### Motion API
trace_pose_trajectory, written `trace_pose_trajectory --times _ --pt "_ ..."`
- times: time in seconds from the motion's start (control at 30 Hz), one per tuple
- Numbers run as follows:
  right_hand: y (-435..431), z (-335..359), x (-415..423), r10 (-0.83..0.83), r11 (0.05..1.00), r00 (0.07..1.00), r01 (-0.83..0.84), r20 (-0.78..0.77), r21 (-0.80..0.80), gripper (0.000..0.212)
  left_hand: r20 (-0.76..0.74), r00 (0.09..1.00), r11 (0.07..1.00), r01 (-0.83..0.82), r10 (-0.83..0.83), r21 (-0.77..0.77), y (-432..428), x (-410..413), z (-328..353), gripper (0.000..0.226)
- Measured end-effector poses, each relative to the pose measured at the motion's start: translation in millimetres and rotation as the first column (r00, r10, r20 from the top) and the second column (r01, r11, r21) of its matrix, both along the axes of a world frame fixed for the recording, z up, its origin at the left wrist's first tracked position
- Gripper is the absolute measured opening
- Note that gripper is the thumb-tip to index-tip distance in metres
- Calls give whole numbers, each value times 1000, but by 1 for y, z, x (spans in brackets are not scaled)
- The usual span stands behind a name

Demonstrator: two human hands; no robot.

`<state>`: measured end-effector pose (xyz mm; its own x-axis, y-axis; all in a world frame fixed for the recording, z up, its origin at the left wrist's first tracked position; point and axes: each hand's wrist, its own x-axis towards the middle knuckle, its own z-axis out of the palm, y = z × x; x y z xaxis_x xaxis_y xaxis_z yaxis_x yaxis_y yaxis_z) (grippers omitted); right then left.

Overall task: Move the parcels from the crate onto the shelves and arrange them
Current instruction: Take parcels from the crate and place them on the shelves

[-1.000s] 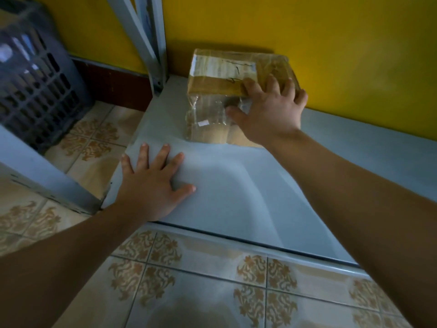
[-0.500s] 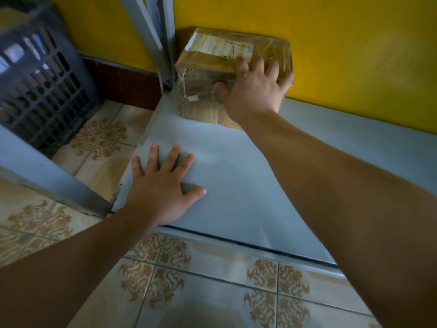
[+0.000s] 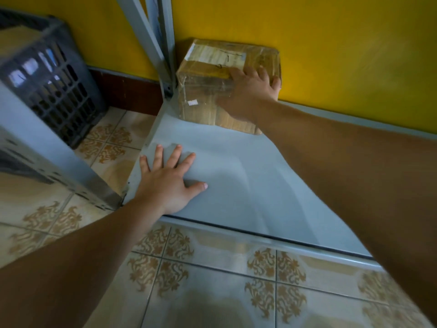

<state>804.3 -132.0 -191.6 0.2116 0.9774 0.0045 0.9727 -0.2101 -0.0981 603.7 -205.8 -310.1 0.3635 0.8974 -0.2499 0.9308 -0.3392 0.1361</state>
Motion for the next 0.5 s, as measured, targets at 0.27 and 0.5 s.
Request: trace_pose_trajectory --times 0.27,0.5 --pt "-84 29 13 96 967 993 -78 63 -242 78 145 989 974 15 18 -227 -9 -9 59 80" --pt "-151 109 -19 208 884 977 -172 36 -435 76 222 973 945 13 64 -326 -84 -39 176 78"
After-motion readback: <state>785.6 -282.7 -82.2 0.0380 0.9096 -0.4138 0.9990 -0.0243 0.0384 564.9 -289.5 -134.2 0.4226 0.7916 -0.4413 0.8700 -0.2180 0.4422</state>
